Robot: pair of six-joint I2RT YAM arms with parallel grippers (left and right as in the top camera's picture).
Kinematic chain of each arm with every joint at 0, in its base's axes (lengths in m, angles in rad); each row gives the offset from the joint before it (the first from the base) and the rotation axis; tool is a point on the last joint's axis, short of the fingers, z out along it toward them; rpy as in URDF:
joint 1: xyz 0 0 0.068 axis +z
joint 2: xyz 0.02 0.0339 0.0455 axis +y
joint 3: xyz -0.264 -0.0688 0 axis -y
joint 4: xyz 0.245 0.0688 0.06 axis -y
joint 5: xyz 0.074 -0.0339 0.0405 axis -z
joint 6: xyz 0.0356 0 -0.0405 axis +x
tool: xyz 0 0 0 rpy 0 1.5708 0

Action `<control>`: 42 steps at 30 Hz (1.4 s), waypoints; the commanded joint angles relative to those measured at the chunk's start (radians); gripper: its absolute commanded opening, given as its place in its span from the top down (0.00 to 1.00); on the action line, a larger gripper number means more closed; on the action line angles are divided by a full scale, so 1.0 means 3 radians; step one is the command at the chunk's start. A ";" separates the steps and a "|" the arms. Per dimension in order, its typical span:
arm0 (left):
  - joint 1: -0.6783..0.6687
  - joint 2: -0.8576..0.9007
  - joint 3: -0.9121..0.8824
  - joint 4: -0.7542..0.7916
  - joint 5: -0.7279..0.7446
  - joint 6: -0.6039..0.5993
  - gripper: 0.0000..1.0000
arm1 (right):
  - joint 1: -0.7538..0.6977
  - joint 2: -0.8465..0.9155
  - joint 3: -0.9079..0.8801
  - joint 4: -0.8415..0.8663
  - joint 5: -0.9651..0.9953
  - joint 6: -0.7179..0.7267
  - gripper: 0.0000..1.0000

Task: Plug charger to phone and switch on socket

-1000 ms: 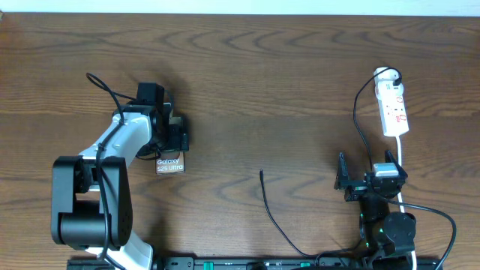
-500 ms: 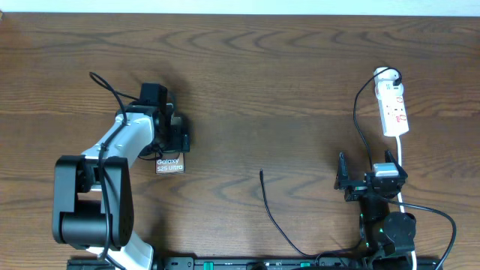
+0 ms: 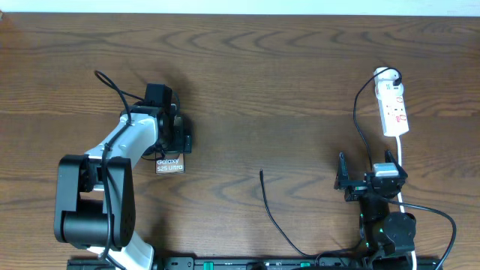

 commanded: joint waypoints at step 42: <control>-0.0047 0.0257 -0.0202 -0.0086 0.0455 -0.0226 0.36 | -0.0031 -0.0020 -0.0009 -0.0009 0.0018 -0.0028 0.01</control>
